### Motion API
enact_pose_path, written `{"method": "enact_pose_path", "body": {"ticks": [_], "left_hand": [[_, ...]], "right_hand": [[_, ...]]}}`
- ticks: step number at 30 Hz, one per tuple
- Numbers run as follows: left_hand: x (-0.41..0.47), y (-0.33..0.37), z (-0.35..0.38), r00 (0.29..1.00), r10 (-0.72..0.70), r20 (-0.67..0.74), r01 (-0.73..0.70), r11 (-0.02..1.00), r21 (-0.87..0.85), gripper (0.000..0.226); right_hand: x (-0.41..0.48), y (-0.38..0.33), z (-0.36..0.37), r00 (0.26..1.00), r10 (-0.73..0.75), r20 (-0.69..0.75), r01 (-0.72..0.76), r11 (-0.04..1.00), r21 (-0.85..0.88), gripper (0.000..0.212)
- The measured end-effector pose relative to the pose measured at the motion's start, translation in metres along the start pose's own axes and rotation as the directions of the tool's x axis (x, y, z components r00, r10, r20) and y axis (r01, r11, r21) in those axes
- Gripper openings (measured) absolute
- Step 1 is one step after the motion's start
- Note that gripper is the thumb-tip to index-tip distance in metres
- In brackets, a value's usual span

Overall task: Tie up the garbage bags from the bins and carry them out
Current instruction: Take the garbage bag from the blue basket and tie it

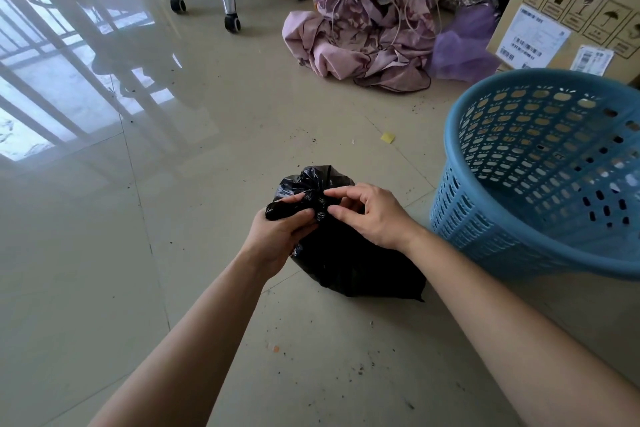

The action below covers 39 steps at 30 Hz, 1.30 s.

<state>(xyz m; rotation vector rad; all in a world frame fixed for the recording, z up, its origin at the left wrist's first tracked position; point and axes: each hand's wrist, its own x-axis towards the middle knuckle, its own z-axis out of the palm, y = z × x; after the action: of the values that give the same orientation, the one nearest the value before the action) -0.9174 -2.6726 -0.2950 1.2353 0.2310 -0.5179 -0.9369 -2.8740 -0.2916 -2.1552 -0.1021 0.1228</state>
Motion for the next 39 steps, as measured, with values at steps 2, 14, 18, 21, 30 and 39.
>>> {"method": "enact_pose_path", "body": {"ticks": [2,14,18,21,30,39], "left_hand": [[-0.002,0.001,0.002,1.000,0.015,0.017,-0.015,1.000,0.025,0.029],[0.002,0.018,-0.023,0.955,0.199,-0.220,-0.116,0.933,0.341,0.005],[-0.001,0.012,-0.028,0.961,0.147,-0.234,-0.052,0.928,0.369,0.005],[-0.001,0.007,-0.028,0.953,0.122,-0.279,-0.021,0.940,0.339,0.040],[-0.016,-0.044,0.013,0.948,-0.279,-0.152,0.298,0.947,0.119,0.066],[-0.054,-0.079,-0.005,0.918,-0.176,-0.355,0.254,0.949,0.186,0.023]], "right_hand": [[0.002,-0.002,0.000,1.000,-0.007,0.011,0.007,1.000,-0.004,0.029],[-0.007,0.020,-0.011,0.934,-0.232,-0.270,0.010,0.774,-0.633,0.008],[-0.015,0.029,-0.008,0.944,-0.150,-0.295,-0.040,0.835,-0.549,0.013],[-0.020,0.039,-0.013,0.962,-0.025,-0.271,-0.111,0.874,-0.472,0.034],[-0.041,0.060,0.007,0.889,0.457,-0.001,-0.453,0.882,0.127,0.089],[-0.107,0.072,0.064,0.891,0.441,-0.110,-0.379,0.855,0.354,0.065]]}}
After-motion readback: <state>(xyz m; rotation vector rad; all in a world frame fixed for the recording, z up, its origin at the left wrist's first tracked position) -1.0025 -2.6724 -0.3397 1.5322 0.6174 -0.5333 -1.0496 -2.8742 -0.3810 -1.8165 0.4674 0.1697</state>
